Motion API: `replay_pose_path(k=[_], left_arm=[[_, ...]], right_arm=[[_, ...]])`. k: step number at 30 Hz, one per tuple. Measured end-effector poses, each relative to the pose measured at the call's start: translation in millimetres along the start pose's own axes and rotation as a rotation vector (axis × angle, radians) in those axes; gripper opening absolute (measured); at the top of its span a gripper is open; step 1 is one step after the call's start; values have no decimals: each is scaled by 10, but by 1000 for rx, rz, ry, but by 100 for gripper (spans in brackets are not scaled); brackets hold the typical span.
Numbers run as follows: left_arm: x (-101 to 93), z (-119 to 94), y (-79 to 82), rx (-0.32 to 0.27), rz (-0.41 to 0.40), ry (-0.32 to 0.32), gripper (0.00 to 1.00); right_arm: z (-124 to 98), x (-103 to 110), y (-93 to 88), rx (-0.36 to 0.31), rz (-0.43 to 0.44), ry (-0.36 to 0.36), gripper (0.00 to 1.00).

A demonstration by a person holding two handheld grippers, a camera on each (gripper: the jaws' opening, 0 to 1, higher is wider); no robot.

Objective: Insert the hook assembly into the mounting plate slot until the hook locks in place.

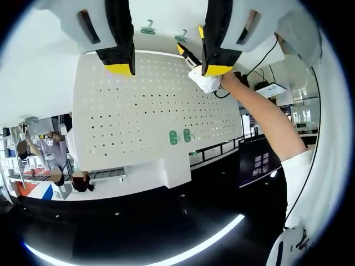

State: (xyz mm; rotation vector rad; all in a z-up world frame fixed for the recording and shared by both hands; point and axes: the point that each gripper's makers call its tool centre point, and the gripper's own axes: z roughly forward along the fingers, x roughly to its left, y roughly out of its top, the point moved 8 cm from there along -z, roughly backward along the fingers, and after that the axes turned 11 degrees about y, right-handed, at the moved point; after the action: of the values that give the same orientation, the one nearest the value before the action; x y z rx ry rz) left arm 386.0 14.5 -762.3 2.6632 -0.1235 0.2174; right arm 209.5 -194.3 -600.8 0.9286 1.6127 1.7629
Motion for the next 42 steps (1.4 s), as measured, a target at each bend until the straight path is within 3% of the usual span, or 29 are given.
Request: replay_pose_path(k=[19,27,36,42], left_arm=[[131,-10,24,50,-59,57,25],[138,-3,29,51,-89,80,18],[146,6,36,63,-54,118,6],[160,-1,33,69,-68,133,4]], right_arm=[[-3,3,-18,4,11,-1,42],[-24,-2,-10,-7,28,-3,41],[-31,-8,-8,-7,26,-2,39],[-30,-8,-6,-6,28,-3,38]])
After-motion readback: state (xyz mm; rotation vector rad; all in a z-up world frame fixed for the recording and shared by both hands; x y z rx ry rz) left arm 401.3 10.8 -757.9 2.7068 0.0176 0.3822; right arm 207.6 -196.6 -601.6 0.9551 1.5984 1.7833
